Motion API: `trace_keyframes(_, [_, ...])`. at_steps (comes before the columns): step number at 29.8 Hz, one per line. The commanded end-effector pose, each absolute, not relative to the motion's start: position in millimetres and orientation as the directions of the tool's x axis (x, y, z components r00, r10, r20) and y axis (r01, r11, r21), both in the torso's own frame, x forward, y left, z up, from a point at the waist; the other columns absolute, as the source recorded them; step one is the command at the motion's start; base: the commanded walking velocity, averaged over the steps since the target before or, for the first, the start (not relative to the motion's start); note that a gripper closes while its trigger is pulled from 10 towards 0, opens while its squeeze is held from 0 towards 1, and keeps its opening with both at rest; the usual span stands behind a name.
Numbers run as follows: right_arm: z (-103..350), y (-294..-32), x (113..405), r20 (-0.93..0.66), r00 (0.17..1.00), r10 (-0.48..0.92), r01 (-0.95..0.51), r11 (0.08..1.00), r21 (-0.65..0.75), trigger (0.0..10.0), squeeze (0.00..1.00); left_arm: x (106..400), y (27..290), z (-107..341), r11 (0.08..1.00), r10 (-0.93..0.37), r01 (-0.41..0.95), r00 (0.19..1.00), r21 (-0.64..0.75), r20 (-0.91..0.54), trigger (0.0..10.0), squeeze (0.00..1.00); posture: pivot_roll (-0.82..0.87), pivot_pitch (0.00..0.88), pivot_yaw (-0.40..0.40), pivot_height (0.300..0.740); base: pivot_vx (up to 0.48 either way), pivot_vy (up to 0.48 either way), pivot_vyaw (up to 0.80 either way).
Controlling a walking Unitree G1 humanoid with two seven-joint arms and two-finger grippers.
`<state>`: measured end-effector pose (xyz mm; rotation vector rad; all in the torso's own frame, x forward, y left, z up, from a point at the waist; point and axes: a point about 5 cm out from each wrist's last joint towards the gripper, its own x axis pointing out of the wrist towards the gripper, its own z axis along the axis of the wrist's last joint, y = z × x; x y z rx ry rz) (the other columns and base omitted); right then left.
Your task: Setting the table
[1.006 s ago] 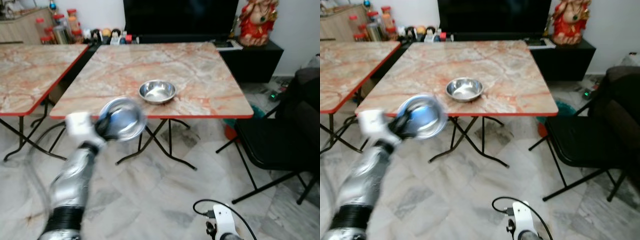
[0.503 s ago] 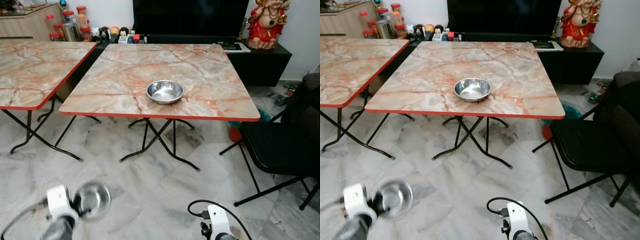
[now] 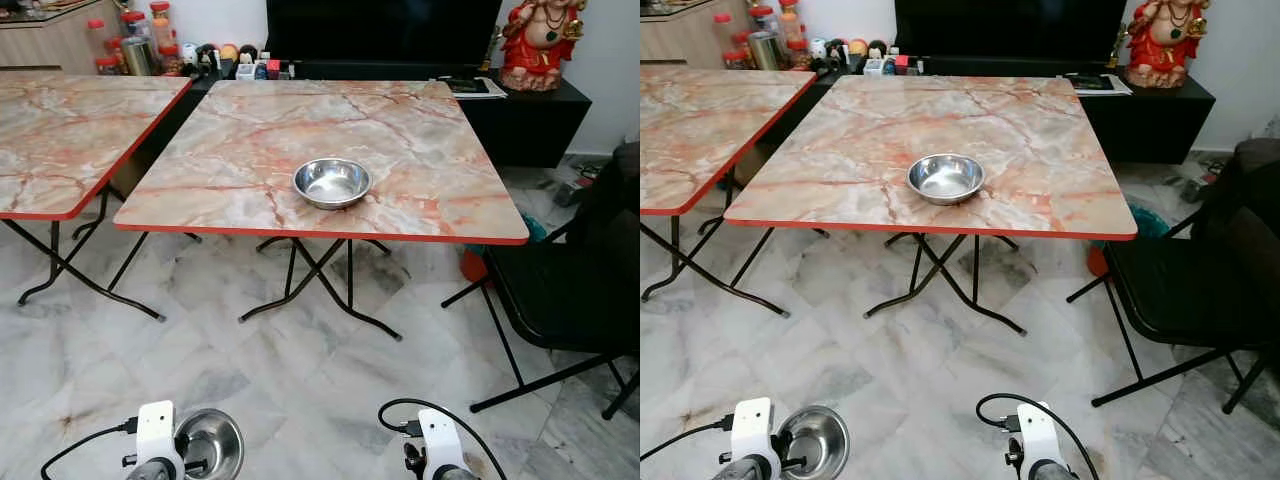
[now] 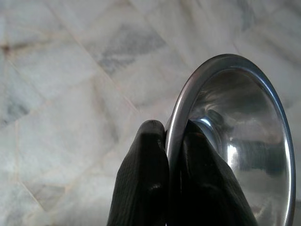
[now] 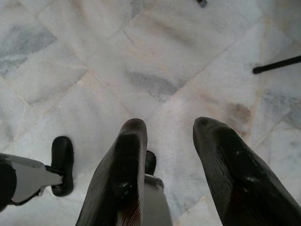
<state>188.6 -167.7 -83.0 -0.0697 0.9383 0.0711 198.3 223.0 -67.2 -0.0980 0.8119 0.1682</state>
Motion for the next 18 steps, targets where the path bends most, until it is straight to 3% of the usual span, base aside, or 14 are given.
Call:
trace_keyframes(1, [-83.1, -166.8, 188.9, -0.811, 0.584, 0.028, -0.075, 0.997, -0.019, 10.0, 0.0, 194.9, 222.7, -69.7, 0.982, 0.119, -0.186, 0.659, -0.009, -0.743, 10.0, 0.0, 0.0, 0.0, -0.006, 0.719, 0.247, 0.0, 0.0])
trace_keyframes(5, [-82.1, -167.9, 190.9, -0.809, 0.587, 0.026, -0.074, 0.997, -0.022, 10.0, 0.0, 194.2, 221.8, -70.4, 0.98, 0.122, -0.198, 0.658, -0.014, -0.743, 10.0, 0.0, 0.0, 0.0, -0.008, 0.719, 0.264, 0.0, -0.52])
trace_keyframes(18, [-79.9, -168.8, 194.7, -0.799, 0.601, 0.028, -0.083, 0.996, -0.027, 10.0, 0.0, 193.6, 216.1, -72.4, 0.979, 0.116, -0.203, 0.651, -0.024, -0.75, 10.0, 0.0, 0.0, 0.0, -0.016, 0.719, 0.296, 0.0, 0.0])
